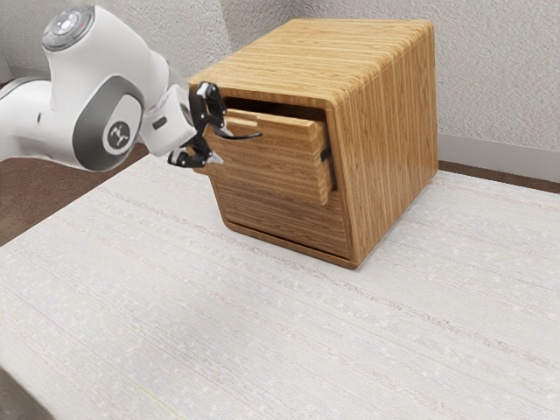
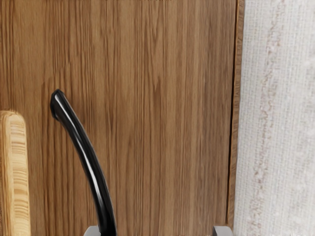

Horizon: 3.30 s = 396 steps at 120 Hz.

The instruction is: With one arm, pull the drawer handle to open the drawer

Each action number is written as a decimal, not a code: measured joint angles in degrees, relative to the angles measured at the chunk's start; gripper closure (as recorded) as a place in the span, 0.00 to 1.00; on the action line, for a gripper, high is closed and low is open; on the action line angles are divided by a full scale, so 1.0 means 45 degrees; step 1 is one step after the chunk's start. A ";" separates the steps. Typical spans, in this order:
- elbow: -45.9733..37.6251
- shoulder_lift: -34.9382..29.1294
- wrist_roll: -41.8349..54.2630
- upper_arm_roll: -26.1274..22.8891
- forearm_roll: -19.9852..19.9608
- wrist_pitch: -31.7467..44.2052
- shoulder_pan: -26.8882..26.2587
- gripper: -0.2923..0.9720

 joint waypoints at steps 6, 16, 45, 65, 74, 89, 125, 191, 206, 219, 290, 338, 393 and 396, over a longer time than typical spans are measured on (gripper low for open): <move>-0.0210 -0.0196 -0.0003 -0.0042 -0.0004 0.0008 0.0067 0.62; -0.0465 -0.0455 -0.0010 -0.0089 -0.0016 -0.0003 0.0130 0.64; -0.1121 -0.1132 -0.0044 -0.0095 -0.0019 -0.0038 -0.0056 0.66; -0.1451 -0.1519 -0.0080 -0.0092 -0.0019 -0.0045 -0.0014 0.65; -0.1575 -0.1624 -0.0093 -0.0091 -0.0018 -0.0047 0.0019 0.65; -0.1820 -0.1839 -0.0112 -0.0086 -0.0020 -0.0038 0.0062 0.65; -0.2486 -0.2507 -0.0150 -0.0074 -0.0041 -0.0021 0.0150 0.65; -0.3765 -0.3873 -0.0256 -0.0072 -0.0124 -0.0025 0.0336 0.65; -0.4029 -0.4187 -0.0277 -0.0073 -0.0135 -0.0022 0.0351 0.66; -0.4192 -0.4377 -0.0304 -0.0073 -0.0139 -0.0016 0.0352 0.65; -0.4667 -0.4869 -0.0409 -0.0072 -0.0171 -0.0013 0.0505 0.64; -0.4667 -0.4985 -0.0436 -0.0072 -0.0174 -0.0014 0.0496 0.57; -0.0601 -0.4945 -0.3973 -0.5682 -0.0203 -0.2949 0.1890 0.39; -0.0215 -0.4020 -0.4756 -0.6248 -0.0200 -0.3295 0.1956 0.37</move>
